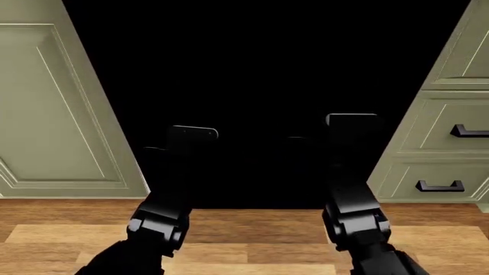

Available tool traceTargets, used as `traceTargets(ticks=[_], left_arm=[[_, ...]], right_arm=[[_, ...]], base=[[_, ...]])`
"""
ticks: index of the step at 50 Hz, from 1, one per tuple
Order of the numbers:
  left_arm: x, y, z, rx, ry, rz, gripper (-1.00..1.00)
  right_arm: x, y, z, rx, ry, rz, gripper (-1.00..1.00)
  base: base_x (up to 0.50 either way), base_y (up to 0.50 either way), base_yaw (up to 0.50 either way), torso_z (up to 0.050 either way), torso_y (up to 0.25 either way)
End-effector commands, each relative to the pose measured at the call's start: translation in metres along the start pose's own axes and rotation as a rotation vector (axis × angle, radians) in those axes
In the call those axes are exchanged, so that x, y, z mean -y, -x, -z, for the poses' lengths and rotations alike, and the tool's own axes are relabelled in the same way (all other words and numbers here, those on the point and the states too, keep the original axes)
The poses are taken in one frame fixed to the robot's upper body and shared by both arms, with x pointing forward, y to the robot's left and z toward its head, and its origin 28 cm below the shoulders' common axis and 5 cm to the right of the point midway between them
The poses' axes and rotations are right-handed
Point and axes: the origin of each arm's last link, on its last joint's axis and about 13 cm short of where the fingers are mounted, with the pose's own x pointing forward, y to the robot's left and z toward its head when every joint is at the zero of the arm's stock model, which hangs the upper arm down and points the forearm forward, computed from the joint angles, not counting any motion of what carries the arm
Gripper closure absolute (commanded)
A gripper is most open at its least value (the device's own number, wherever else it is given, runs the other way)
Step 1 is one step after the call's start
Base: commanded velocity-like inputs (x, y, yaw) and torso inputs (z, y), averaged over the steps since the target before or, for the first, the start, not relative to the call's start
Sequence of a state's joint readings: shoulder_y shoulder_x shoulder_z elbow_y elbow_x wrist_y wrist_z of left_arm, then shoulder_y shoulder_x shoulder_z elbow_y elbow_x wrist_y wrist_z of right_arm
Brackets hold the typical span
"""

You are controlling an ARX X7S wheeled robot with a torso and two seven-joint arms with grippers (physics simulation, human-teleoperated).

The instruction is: Close the dishwasher door

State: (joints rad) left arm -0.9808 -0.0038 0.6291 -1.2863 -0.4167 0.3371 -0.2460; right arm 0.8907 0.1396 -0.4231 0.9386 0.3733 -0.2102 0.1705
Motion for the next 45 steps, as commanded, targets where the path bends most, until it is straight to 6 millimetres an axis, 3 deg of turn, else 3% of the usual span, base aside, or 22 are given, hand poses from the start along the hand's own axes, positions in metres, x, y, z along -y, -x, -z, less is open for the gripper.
traceTargets(ticks=[1,45], left_arm=[[-0.0002,-0.0013,-0.0011,-0.015,-0.003,-0.004,-1.0],[0.0036,-0.0021,-0.0027,-0.062,-0.031,0.013,-1.0]], right_arm=[[0.0023,-0.0053,0.0029,-0.011,0.003,0.02,-1.0],[0.0054,-0.012,0.0044,-0.025,0.0,0.065,-1.0]], base=[[0.0,0.0,0.0,0.0,0.0],[0.0,0.0,0.0,0.0,0.0]])
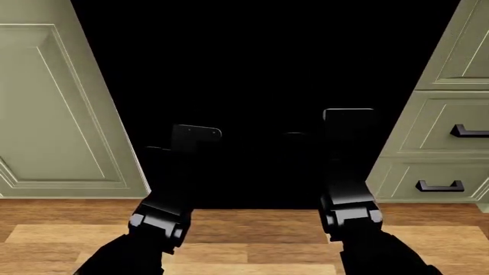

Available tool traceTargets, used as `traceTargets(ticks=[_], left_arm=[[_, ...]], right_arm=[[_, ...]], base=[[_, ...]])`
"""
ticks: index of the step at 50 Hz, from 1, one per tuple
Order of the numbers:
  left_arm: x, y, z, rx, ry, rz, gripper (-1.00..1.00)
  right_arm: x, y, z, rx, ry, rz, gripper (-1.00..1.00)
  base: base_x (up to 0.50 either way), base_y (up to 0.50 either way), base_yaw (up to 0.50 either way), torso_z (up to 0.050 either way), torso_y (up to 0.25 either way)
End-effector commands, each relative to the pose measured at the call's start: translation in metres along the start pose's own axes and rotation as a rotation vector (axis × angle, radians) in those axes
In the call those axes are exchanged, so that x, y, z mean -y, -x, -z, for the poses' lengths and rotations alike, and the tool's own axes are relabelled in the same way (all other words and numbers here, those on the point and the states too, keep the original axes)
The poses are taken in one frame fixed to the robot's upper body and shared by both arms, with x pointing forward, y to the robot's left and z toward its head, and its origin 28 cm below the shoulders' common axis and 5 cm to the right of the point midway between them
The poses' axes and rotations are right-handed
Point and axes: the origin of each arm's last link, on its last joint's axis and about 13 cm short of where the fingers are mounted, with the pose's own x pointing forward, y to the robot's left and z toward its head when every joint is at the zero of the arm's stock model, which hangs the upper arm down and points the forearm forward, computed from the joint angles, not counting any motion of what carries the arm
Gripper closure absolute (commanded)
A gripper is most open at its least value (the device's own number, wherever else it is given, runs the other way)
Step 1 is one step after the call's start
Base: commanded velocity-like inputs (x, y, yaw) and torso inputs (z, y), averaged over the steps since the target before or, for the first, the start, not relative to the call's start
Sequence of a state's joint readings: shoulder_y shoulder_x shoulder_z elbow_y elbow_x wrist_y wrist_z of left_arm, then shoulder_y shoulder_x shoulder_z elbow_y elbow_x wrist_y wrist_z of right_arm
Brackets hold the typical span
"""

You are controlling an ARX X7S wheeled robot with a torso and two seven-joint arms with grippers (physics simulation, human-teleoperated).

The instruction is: Close the dishwasher door

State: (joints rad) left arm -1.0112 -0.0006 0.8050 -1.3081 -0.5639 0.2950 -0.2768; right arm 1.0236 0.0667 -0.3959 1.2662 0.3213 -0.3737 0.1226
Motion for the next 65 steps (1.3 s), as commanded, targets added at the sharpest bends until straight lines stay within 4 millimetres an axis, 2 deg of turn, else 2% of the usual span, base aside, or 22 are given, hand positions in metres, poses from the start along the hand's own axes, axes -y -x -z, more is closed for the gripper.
traceTargets(ticks=[1,24,37,49,65], left_arm=[[0.0,-0.001,-0.001,-0.015,-0.003,0.009,-1.0],[-0.003,-0.007,-0.014,-0.007,-0.001,-0.003,-1.0],[-0.003,-0.012,-0.027,0.027,-0.001,0.005,-1.0],[-0.007,-0.019,-0.042,0.065,0.01,-0.004,-1.0],[-0.013,-0.026,-0.06,0.1,0.005,-0.02,-1.0]], right_arm=[[0.008,0.001,0.005,-0.031,-0.028,0.053,-1.0],[0.01,-0.003,-0.002,-0.03,-0.038,0.076,-1.0],[0.017,-0.014,-0.022,0.018,-0.051,0.105,-1.0],[0.021,-0.014,-0.049,0.069,-0.056,0.113,-1.0],[0.019,-0.029,-0.058,0.07,-0.032,0.119,-1.0]], base=[[0.0,0.0,0.0,0.0,0.0],[0.0,0.0,0.0,0.0,0.0],[0.0,0.0,0.0,0.0,0.0],[0.0,0.0,0.0,0.0,0.0],[0.0,0.0,0.0,0.0,0.0]])
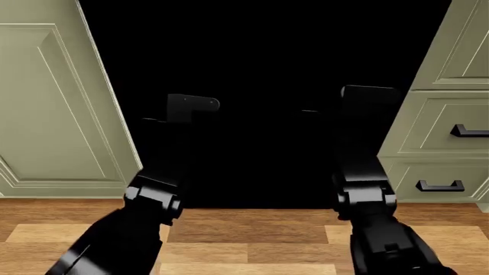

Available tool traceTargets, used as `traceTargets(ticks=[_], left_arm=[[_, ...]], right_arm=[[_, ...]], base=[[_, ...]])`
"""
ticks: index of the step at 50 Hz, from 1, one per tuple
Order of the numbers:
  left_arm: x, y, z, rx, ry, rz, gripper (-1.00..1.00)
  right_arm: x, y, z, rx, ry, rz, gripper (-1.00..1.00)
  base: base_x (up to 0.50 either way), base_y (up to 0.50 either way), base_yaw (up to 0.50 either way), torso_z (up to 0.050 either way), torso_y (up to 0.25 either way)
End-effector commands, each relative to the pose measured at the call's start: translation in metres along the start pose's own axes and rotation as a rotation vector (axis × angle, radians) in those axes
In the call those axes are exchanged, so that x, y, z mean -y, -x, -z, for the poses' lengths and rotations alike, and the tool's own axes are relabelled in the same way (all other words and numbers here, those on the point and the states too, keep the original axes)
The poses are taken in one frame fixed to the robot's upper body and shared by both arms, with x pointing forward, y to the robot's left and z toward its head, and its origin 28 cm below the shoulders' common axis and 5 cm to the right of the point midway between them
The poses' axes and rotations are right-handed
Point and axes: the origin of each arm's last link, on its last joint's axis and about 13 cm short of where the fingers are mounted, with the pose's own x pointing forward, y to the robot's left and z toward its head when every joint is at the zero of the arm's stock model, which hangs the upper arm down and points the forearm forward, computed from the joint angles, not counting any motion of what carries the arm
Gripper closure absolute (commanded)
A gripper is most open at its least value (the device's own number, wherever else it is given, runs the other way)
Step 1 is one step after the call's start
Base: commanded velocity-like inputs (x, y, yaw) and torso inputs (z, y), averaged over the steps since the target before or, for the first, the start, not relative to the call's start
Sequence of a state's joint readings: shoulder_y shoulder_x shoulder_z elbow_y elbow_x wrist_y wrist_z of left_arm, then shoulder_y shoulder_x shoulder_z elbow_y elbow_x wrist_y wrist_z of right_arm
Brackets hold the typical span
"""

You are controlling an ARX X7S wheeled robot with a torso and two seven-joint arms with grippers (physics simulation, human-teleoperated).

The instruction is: Close the dishwasher door

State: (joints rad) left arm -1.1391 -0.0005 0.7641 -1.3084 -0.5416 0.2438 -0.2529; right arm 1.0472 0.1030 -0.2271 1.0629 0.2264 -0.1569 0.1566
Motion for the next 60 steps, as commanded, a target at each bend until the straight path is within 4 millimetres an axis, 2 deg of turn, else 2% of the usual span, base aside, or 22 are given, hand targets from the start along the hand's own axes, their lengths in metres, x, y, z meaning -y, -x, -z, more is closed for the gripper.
traceTargets(ticks=[1,20,38,60], left_arm=[[-0.004,-0.005,-0.011,0.023,-0.004,-0.012,-1.0],[-0.003,-0.006,-0.012,0.005,0.001,-0.008,-1.0],[-0.005,-0.007,-0.015,-0.006,0.007,0.003,-1.0],[-0.006,-0.008,-0.016,-0.001,0.018,0.002,-1.0]], right_arm=[[0.002,-0.015,-0.022,0.057,0.003,0.03,-1.0],[0.011,-0.018,-0.023,0.044,0.017,0.037,-1.0],[0.006,-0.019,-0.025,0.023,0.017,0.032,-1.0],[0.027,-0.02,-0.026,0.029,0.007,0.033,-1.0]], base=[[0.0,0.0,0.0,0.0,0.0],[0.0,0.0,0.0,0.0,0.0],[0.0,0.0,0.0,0.0,0.001],[0.0,0.0,0.0,0.0,0.0]])
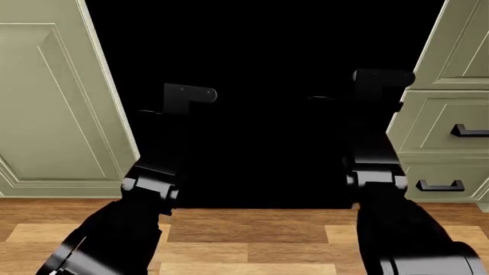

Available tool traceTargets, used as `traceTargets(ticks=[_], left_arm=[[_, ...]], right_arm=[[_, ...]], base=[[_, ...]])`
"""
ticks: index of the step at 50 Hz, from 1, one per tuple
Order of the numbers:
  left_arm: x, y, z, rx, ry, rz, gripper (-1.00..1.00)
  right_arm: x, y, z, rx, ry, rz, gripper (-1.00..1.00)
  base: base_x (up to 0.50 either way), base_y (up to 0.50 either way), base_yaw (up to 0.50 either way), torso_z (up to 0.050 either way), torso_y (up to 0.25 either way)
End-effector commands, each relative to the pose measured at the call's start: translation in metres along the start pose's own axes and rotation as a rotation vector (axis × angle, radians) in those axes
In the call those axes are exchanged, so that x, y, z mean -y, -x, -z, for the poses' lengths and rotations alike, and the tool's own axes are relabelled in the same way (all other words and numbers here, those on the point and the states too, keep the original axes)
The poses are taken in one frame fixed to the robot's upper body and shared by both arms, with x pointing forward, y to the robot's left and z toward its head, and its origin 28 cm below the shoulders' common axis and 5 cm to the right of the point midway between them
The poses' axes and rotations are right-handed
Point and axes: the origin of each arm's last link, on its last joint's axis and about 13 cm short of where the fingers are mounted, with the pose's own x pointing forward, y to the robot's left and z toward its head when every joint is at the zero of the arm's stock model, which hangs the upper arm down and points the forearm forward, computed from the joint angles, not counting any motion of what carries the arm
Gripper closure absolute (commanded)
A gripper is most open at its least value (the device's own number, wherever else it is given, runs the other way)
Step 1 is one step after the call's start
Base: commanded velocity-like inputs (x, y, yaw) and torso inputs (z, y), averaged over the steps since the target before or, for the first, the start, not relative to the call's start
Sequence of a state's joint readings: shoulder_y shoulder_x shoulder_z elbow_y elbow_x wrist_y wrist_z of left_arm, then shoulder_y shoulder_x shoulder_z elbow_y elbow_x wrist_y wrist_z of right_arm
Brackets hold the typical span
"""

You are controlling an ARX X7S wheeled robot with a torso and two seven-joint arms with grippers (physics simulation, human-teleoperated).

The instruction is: Close the dishwasher door

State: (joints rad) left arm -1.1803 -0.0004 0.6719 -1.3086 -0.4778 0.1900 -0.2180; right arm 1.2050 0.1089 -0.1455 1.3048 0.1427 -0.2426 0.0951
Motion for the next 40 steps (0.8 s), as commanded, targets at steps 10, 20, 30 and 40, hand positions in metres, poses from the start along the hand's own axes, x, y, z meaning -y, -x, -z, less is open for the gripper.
traceTargets(ticks=[10,20,30,40], left_arm=[[-0.005,-0.004,-0.01,0.034,0.014,-0.015,-1.0],[-0.007,-0.008,-0.02,0.053,0.014,-0.022,-1.0],[-0.009,-0.009,-0.022,0.051,0.0,-0.041,-1.0],[-0.01,-0.01,-0.026,0.056,0.008,-0.034,-1.0]], right_arm=[[0.023,-0.002,-0.015,0.034,-0.026,0.006,-1.0],[0.028,-0.009,-0.024,0.039,-0.024,0.006,-1.0],[0.023,-0.013,-0.028,0.025,-0.011,0.005,-1.0],[0.016,-0.014,-0.03,-0.003,-0.002,0.007,-1.0]], base=[[0.0,0.0,0.0,0.0,0.0],[0.0,0.0,0.0,0.0,0.0],[0.0,0.0,0.0,0.0,0.0],[0.01,0.0,0.0,0.0,0.0]])
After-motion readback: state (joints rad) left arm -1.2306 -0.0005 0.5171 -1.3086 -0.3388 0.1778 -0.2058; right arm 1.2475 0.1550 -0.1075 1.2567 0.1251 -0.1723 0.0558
